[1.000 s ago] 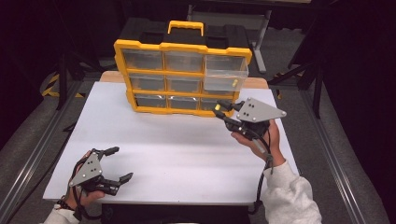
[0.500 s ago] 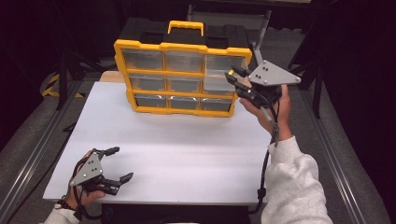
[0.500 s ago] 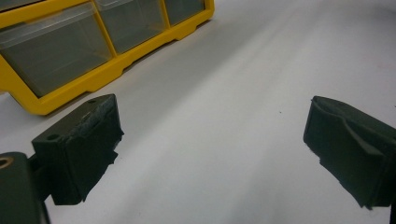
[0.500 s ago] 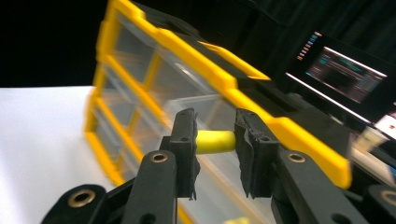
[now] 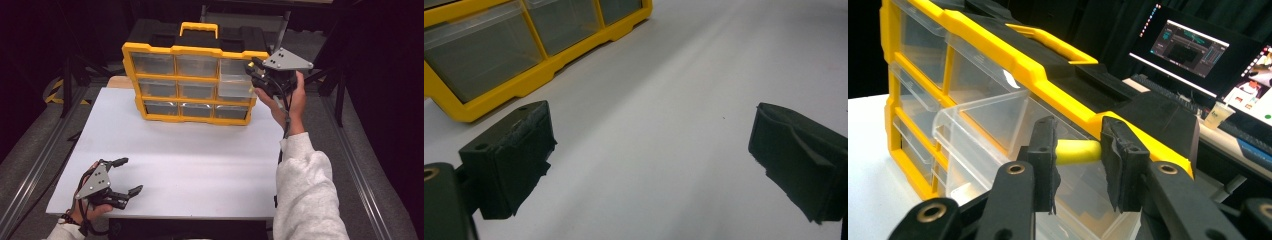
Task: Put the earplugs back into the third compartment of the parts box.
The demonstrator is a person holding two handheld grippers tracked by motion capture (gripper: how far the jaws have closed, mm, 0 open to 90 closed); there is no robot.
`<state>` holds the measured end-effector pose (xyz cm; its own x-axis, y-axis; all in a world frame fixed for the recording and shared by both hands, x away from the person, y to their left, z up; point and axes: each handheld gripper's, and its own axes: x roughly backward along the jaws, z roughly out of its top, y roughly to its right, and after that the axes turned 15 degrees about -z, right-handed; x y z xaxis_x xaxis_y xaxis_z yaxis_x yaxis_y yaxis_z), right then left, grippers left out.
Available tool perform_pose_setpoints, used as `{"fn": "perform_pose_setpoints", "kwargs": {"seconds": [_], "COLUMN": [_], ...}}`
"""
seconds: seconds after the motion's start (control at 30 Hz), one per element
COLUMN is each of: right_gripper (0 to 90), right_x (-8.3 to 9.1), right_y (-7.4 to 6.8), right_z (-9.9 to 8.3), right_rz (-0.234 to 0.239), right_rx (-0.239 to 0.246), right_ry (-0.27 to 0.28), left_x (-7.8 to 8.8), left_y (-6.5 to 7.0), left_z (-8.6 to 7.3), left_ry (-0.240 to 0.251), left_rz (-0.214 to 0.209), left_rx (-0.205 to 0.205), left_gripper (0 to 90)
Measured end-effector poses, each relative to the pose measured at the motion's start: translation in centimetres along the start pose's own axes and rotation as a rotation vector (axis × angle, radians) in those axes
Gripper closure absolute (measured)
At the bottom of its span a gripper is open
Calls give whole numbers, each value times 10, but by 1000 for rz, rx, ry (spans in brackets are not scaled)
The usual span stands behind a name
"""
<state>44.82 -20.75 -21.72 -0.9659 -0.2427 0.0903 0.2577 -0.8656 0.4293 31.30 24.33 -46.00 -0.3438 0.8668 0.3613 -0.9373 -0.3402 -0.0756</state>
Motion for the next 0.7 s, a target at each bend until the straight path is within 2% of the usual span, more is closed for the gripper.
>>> {"fn": "perform_pose_setpoints", "kwargs": {"seconds": [0.4,0.53,0.63,0.7], "right_gripper": [613,550,501,453], "right_x": [-5,-2,6,16], "right_y": [-3,-3,-4,-4], "right_z": [-1,0,1,0], "right_rz": [-15,-16,-20,-8], "right_rx": [-16,-26,-35,-62], "right_ry": [-12,-4,19,56], "left_x": [0,0,0,0], "left_y": [0,0,0,0], "left_z": [0,0,0,0], "left_ry": [-4,-4,-1,-4], "left_rz": [-2,-3,-3,-3], "left_rx": [-3,-4,-2,-3], "left_gripper": [54,54,54,54]}}
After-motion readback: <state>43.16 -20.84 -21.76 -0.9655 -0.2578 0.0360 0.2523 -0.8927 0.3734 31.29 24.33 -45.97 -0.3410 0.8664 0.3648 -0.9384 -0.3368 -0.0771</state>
